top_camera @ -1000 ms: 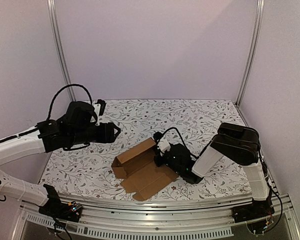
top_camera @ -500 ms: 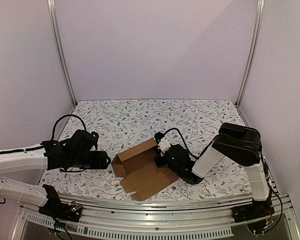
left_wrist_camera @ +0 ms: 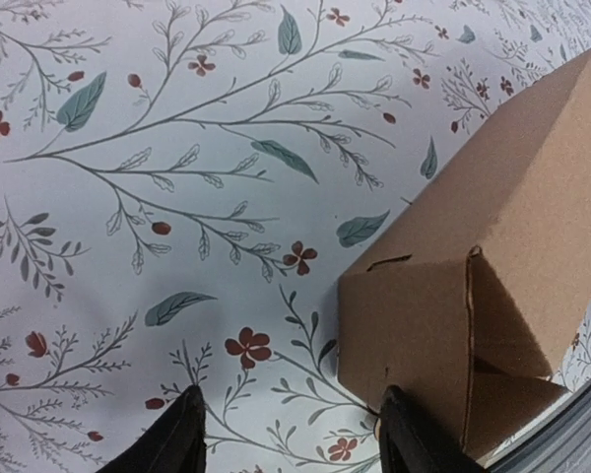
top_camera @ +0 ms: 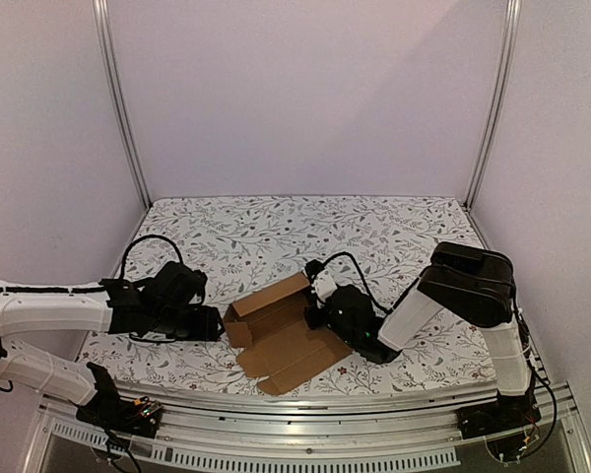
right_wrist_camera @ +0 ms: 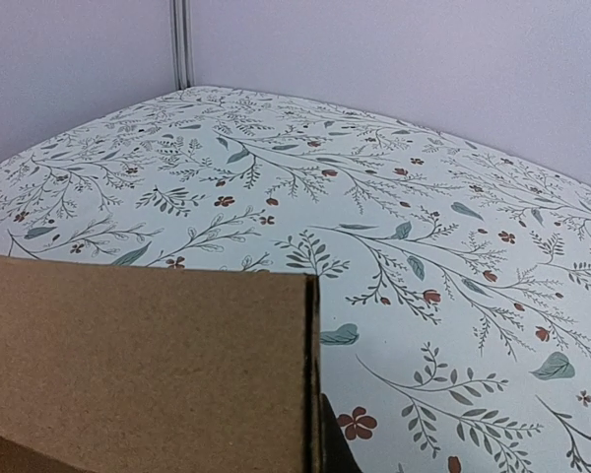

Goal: Fold the paper box

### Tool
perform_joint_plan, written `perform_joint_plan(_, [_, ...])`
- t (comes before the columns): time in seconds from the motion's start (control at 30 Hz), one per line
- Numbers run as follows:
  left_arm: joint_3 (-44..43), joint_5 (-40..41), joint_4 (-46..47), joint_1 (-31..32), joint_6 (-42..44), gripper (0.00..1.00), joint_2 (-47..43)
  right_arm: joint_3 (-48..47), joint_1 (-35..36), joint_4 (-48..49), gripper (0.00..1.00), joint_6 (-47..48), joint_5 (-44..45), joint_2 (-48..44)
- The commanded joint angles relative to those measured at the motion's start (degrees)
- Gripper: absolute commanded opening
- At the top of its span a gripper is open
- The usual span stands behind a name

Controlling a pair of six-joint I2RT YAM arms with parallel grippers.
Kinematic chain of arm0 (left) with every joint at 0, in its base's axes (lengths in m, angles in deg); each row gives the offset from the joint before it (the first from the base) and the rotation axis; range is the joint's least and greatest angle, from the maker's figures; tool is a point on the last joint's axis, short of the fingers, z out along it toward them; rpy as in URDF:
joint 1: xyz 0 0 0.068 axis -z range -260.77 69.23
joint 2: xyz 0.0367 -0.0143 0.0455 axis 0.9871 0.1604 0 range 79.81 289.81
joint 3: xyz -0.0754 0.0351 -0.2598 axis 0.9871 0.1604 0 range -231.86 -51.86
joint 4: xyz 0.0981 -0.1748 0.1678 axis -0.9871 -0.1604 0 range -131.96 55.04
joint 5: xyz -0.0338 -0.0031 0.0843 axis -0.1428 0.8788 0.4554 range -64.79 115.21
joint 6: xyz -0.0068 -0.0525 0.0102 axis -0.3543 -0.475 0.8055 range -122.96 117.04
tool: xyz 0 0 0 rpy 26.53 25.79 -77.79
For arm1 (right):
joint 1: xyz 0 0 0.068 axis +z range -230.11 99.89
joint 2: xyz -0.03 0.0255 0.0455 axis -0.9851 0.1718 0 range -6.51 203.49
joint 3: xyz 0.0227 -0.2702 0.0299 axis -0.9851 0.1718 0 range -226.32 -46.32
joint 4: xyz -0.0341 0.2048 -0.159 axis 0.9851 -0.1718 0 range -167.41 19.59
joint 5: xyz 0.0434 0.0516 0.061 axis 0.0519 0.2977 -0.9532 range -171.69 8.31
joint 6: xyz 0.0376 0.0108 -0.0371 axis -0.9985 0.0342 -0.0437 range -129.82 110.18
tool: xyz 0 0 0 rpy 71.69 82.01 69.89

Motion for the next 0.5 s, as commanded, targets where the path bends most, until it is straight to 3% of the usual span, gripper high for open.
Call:
perform_joint_plan(0.0, [-0.2, -2.5, 4.0, 1.9, 2.3, 0.58, 1.2, 0.3, 0.3, -2.5, 0.00, -0.1, 1.2, -0.8])
perform_joint_plan(0.47, [-2.5, -0.9, 9.7, 6.0, 3.4, 0.52, 8.7, 0.8, 0.5, -2.3, 0.00, -0.7, 1.4, -0.6])
